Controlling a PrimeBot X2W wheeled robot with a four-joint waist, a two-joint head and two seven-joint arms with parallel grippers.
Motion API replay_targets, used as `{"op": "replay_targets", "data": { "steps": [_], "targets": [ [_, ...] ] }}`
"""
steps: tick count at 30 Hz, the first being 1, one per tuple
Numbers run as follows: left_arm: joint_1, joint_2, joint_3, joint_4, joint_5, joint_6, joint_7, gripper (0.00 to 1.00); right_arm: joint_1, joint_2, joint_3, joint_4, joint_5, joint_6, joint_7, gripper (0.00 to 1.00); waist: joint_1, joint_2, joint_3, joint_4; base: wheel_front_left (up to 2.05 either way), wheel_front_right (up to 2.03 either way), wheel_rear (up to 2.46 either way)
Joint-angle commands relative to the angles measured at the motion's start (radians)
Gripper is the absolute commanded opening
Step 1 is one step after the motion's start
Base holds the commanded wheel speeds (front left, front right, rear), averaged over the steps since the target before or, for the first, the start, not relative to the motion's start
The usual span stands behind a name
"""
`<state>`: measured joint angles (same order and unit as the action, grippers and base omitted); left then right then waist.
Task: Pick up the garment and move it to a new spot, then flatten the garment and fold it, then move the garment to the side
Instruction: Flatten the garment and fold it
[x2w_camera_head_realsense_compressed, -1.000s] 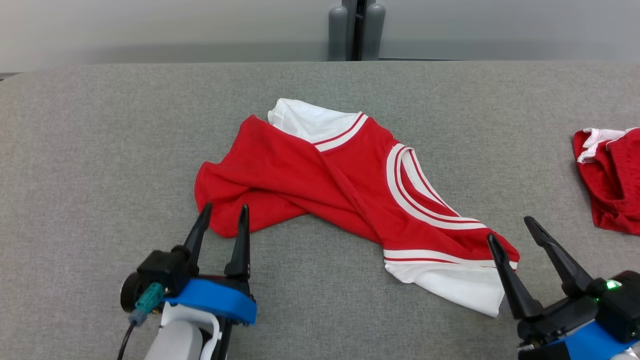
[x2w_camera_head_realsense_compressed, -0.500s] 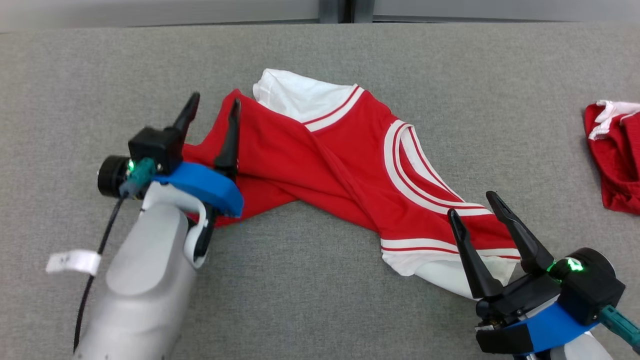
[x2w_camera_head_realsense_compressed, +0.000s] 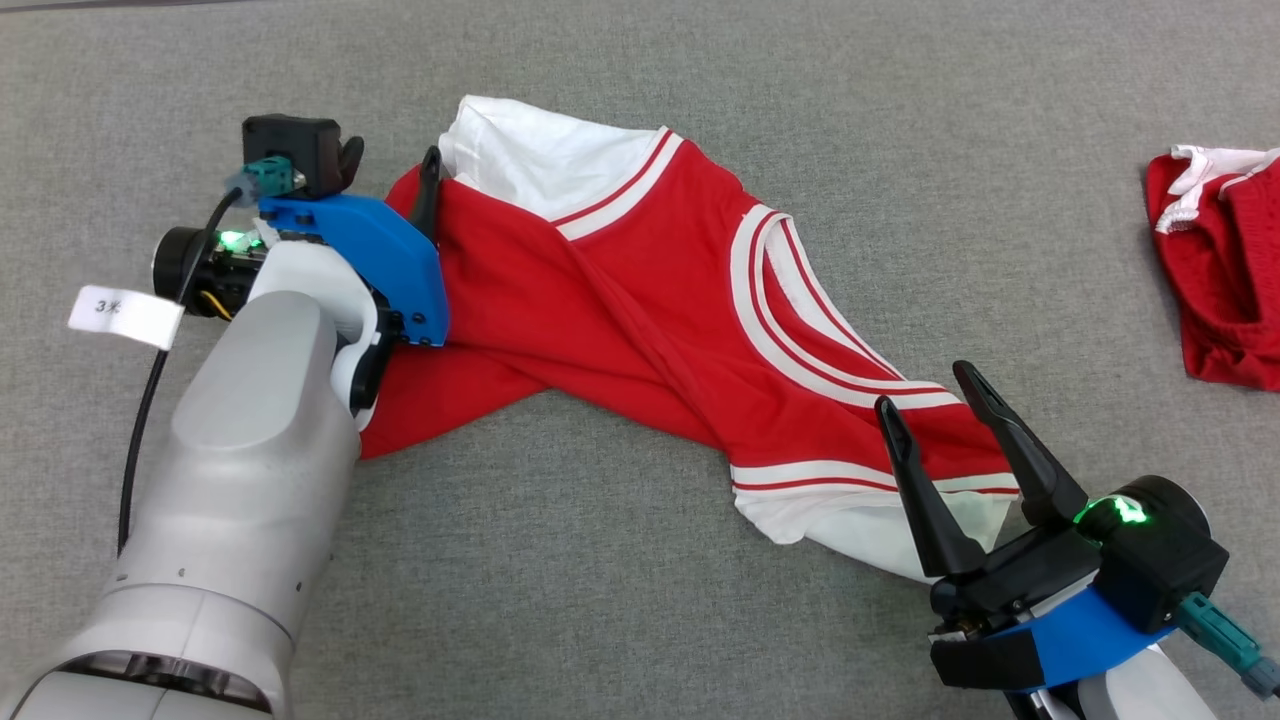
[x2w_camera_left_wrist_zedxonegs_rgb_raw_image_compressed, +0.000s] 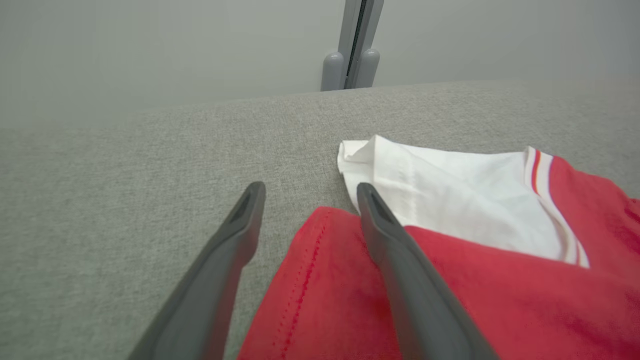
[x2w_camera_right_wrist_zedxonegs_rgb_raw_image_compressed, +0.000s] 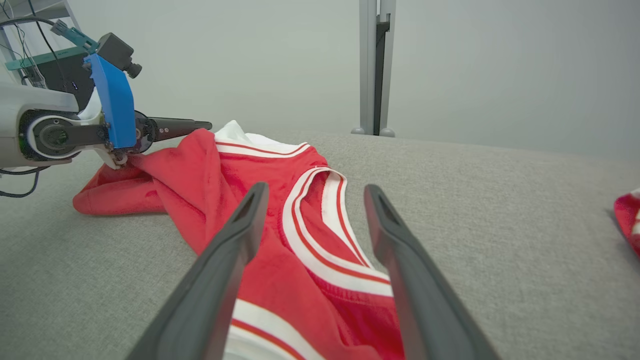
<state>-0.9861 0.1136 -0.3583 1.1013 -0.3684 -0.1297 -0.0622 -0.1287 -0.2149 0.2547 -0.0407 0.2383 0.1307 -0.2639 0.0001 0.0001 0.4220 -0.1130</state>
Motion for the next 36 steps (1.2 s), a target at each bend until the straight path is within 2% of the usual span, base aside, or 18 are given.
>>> {"op": "replay_targets", "data": {
  "steps": [1, 3, 5, 7, 14, 15, 16, 17, 18, 19, 22, 25, 30, 32, 36],
  "targets": [
    [-0.017, -0.001, -0.005, 0.013, 0.003, -0.002, 0.007, 1.0, -0.013, 0.005, -0.003, 0.003, -0.002, 0.0, 0.0, 1.0, -0.0001, -0.0001, 0.0, -0.001, 0.0, 0.0, 0.0],
    [-0.02, -0.012, -0.016, 0.038, -0.006, -0.002, 0.02, 1.0, -0.011, 0.008, -0.006, 0.003, -0.004, 0.0, 0.0, 1.0, -0.0001, -0.0001, -0.001, -0.001, 0.0, 0.0, 0.0],
    [-0.015, -0.022, -0.037, 0.056, -0.018, -0.002, 0.048, 0.93, -0.01, 0.008, -0.008, 0.005, -0.004, 0.0, 0.0, 1.0, -0.0001, -0.0001, -0.003, 0.001, 0.0, 0.0, 0.0],
    [-0.005, -0.032, -0.06, 0.063, -0.035, -0.002, 0.071, 1.0, -0.01, 0.009, -0.007, 0.008, -0.005, 0.0, 0.0, 1.0, -0.0001, -0.0001, -0.004, 0.004, 0.0, 0.0, 0.0],
    [-0.005, -0.019, -0.122, 0.081, -0.057, -0.002, 0.063, 1.0, -0.025, 0.002, 0.015, 0.015, -0.005, 0.0, 0.0, 1.0, -0.0001, -0.0001, -0.001, 0.009, 0.0, 0.0, 0.0],
    [-0.009, -0.014, -0.126, 0.086, -0.056, -0.002, 0.056, 0.85, -0.029, 0.001, 0.017, 0.016, -0.005, 0.0, 0.0, 1.0, -0.0001, -0.0001, 0.0, 0.009, 0.0, 0.0, 0.0],
    [-0.011, -0.01, -0.125, 0.091, -0.058, -0.002, 0.043, 0.56, -0.032, 0.001, 0.019, 0.017, -0.004, 0.0, 0.0, 1.0, -0.0001, -0.0001, 0.0, 0.008, 0.0, 0.0, 0.0],
    [-0.014, -0.006, -0.126, 0.096, -0.057, -0.002, 0.028, 0.43, -0.034, 0.001, 0.02, 0.017, -0.003, 0.0, 0.0, 1.0, -0.0001, -0.0001, 0.0, 0.007, 0.0, 0.0, 0.0],
    [-0.015, -0.006, -0.127, 0.102, -0.057, -0.002, 0.019, 0.14, -0.034, 0.0, 0.021, 0.018, -0.002, 0.0, 0.0, 1.0, -0.0001, -0.0001, 0.0, 0.006, 0.0, 0.0, 0.0],
    [-0.015, -0.008, -0.129, 0.107, -0.06, -0.002, 0.012, 0.0, -0.032, 0.0, 0.021, 0.02, 0.0, 0.0, 0.0, 1.0, -0.0001, -0.0001, -0.001, 0.007, 0.0, 0.0, 0.0],
    [-0.014, -0.006, -0.134, 0.111, -0.064, -0.002, -0.025, 0.0, -0.026, -0.002, 0.019, 0.025, 0.004, 0.0, 0.0, 1.0, -0.0001, -0.0001, -0.004, 0.009, 0.0, 0.0, 0.0],
    [-0.025, -0.003, -0.124, 0.097, -0.071, 0.002, -0.121, 0.0, -0.016, 0.003, 0.011, 0.031, 0.008, 0.0, 0.0, 1.0, -0.0001, -0.0001, -0.016, 0.022, 0.0, 0.0, 0.0],
    [0.026, -0.018, -0.102, 0.021, -0.081, 0.004, -0.2, 0.0, 0.016, 0.01, -0.014, 0.048, 0.013, 0.0, 0.0, 1.0, -0.0001, -0.0001, -0.077, 0.076, 0.0, 0.0, 0.0],
    [0.059, -0.015, -0.074, -0.089, -0.072, 0.014, -0.203, 0.0, 0.029, 0.012, -0.028, 0.058, 0.01, 0.0, 0.0, 1.0, -0.0001, -0.0001, -0.11, 0.104, 0.0, 0.0, 0.0],
    [0.254, -0.003, 0.016, -0.35, -0.042, 0.035, -0.202, 0.0, 0.059, 0.027, -0.055, 0.085, 0.006, 0.0, 0.0, 1.0, -0.0001, -0.0001, -0.19, 0.15, 0.0, 0.0, 0.0]
  ]
}}
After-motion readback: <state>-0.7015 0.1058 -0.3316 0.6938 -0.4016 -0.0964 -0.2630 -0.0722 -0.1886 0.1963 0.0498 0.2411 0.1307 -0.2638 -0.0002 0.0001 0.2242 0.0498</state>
